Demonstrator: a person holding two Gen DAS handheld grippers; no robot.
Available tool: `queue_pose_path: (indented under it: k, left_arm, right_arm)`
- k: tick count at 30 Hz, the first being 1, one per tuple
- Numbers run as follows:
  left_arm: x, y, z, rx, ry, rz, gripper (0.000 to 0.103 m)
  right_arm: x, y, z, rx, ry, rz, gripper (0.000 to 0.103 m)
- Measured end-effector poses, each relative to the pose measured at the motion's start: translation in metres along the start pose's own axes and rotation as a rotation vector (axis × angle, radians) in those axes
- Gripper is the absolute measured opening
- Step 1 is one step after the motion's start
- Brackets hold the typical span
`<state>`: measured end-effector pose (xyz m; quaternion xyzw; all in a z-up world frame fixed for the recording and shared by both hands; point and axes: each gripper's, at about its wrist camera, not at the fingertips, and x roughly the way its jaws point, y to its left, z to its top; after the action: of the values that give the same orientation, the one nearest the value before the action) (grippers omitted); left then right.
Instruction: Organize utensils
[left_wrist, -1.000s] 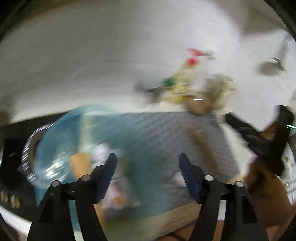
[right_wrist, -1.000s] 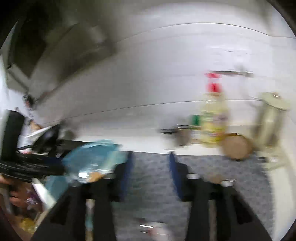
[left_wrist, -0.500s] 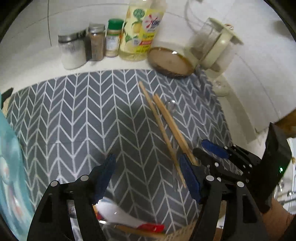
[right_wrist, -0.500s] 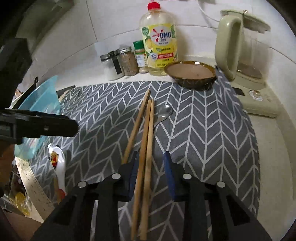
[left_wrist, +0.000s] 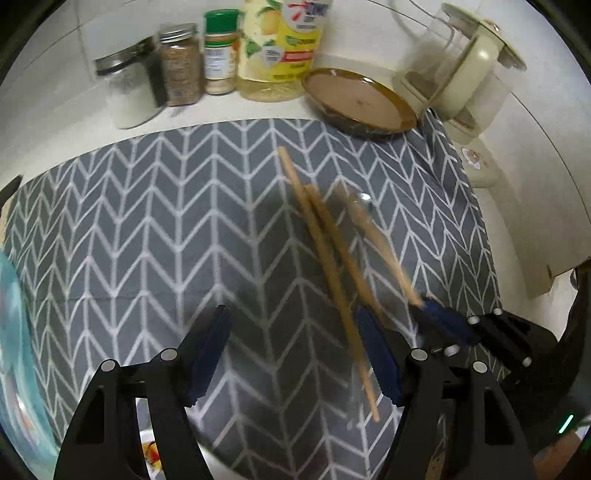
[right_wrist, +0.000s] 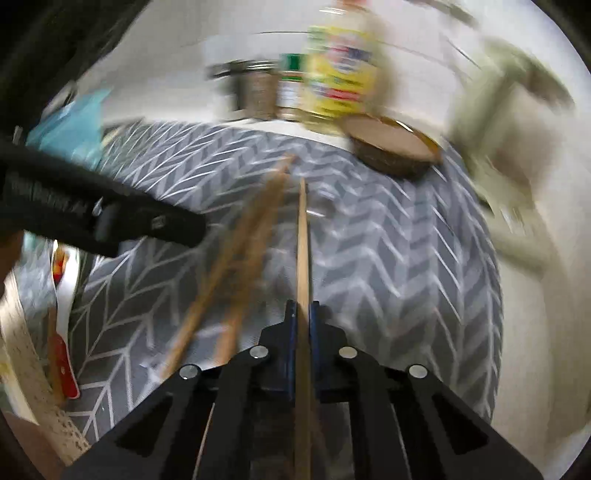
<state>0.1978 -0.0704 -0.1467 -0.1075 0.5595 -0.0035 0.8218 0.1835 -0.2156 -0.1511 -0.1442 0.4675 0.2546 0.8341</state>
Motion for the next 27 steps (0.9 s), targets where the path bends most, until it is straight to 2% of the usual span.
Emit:
queue_pose_path:
  k: [2,4,5,9,11,12,13,15,16,17,19,22,24,27]
  left_arm:
    - [0.007,-0.007,0.003,0.024,0.005,0.006,0.071]
    - [0.018,-0.015,0.005,0.048,0.03,0.025,0.066]
    - [0.022,-0.017,0.005,0.05,0.045,0.031,0.061]
    - [0.025,-0.026,0.007,0.086,0.028,0.079,0.056]
    - [0.024,-0.025,0.009,0.07,0.026,0.08,0.055]
    - [0.024,-0.027,0.011,0.081,0.023,0.115,0.045]
    - [0.024,-0.032,0.012,0.116,0.008,0.151,0.041]
    - [0.022,-0.035,0.012,0.121,0.0,0.134,0.012]
    - [0.02,-0.034,0.012,0.107,0.005,0.127,0.012]
    - [0.018,-0.028,0.012,0.057,0.025,0.076,0.008]
    - [0.013,-0.015,0.01,-0.034,0.062,-0.037,0.007]
    - [-0.004,-0.008,0.002,-0.038,0.037,-0.047,0.007]
    - [-0.023,-0.006,-0.002,-0.039,0.016,-0.067,0.007]
    - [-0.057,0.002,-0.006,-0.034,-0.034,-0.085,0.007]
  right_arm:
    - [-0.005,-0.027,-0.01,0.091,0.006,0.001,0.007]
    - [-0.011,-0.046,-0.019,0.151,0.004,-0.002,0.007]
    - [-0.013,-0.051,-0.023,0.165,0.004,0.0,0.007]
    - [-0.02,-0.057,-0.035,0.195,0.0,0.028,0.007]
    - [-0.024,-0.054,-0.038,0.18,-0.001,0.029,0.007]
    - [-0.024,-0.052,-0.039,0.173,-0.003,0.027,0.007]
    - [-0.021,-0.051,-0.037,0.168,-0.003,0.025,0.007]
    - [-0.021,-0.05,-0.037,0.163,-0.004,0.024,0.007]
    - [-0.016,-0.047,-0.033,0.158,-0.004,0.019,0.007]
    - [-0.016,-0.046,-0.032,0.152,-0.004,0.015,0.007]
    - [-0.014,-0.044,-0.029,0.153,-0.001,0.024,0.007]
    - [-0.014,-0.047,-0.027,0.24,-0.007,0.118,0.007]
    - [-0.014,-0.055,-0.025,0.373,-0.012,0.234,0.007]
    - [-0.022,-0.061,-0.02,0.53,-0.04,0.356,0.007]
